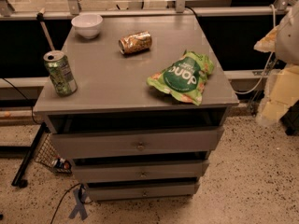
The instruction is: Open top drawer
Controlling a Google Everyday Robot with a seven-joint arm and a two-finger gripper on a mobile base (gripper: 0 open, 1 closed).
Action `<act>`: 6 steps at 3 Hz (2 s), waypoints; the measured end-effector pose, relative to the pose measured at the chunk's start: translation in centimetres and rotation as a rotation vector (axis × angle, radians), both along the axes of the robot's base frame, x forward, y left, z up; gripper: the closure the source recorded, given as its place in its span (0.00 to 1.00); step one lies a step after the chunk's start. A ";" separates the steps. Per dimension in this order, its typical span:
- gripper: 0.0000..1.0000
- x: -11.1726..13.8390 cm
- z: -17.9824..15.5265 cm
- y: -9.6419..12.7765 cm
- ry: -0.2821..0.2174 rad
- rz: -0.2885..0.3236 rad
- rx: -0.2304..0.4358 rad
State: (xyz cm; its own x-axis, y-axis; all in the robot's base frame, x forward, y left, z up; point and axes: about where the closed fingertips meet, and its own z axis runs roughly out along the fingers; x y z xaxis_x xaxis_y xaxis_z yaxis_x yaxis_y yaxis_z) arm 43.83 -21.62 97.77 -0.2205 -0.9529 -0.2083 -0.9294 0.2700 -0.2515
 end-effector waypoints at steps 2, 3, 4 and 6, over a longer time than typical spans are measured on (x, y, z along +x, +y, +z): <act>0.00 -0.7 -1.2 -0.2 -0.016 0.009 0.040; 0.00 -1.9 -5.4 -0.3 -0.036 0.055 0.108; 0.00 -2.4 -9.6 0.3 -0.023 0.107 0.143; 0.00 -1.8 -14.3 -0.4 -0.013 0.107 0.148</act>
Offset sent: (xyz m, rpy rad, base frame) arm -0.0199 -0.0084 -0.0395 0.1163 -0.0276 0.0279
